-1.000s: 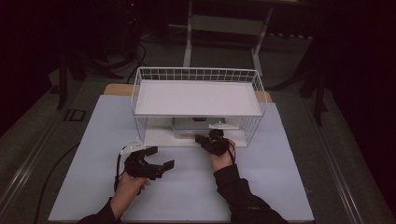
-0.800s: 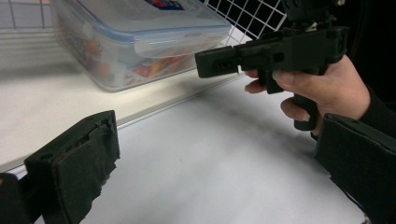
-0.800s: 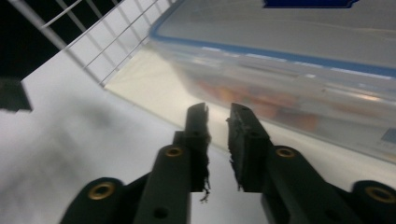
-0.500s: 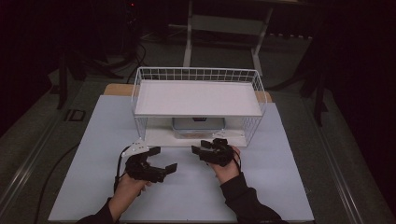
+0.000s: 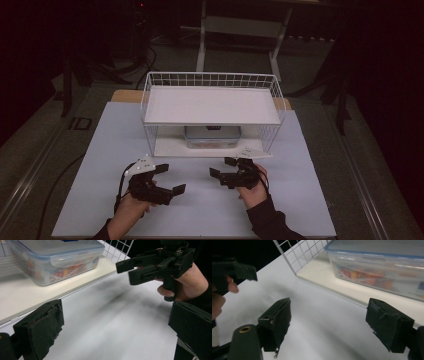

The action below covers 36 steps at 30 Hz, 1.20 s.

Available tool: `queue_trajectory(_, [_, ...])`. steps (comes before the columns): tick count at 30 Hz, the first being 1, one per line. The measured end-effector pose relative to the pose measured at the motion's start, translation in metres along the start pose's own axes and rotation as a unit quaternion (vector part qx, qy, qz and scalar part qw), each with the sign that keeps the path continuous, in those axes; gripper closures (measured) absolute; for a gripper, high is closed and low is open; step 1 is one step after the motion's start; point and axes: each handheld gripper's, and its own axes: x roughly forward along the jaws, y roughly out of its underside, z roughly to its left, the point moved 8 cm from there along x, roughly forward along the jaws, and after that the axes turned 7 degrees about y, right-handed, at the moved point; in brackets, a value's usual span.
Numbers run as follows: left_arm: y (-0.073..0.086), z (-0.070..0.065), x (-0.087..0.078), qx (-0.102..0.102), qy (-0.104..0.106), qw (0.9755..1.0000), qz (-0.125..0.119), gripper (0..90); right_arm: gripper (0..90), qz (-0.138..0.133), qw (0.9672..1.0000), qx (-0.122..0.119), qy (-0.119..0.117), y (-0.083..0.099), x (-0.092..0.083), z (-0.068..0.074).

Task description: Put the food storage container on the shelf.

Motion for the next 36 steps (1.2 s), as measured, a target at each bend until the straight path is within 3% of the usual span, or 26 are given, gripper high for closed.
queue_trajectory(8, [0.006, -0.006, -0.012, 0.007, 0.015, 0.9999, -0.001, 0.0, 18.6, -0.006, 0.9999, -0.013, 0.0, 0.012, -0.026, -0.004])
queue_trajectory(14, [0.013, -0.003, -0.02, 0.001, 0.015, 0.9999, -0.001, 0.0, 18.6, -0.013, 0.9997, -0.02, 0.004, 0.019, -0.047, -0.01])
queue_trajectory(31, [0.033, 0.004, -0.039, -0.004, 0.004, 1.0, -0.008, 0.0, 18.8, -0.039, 0.9985, 0.005, 0.037, 0.044, -0.098, -0.036])
queue_trajectory(36, [0.038, 0.003, -0.042, -0.003, 0.009, 0.9999, -0.005, 0.0, 18.9, -0.027, 0.9984, 0.005, 0.05, 0.057, -0.105, -0.041])
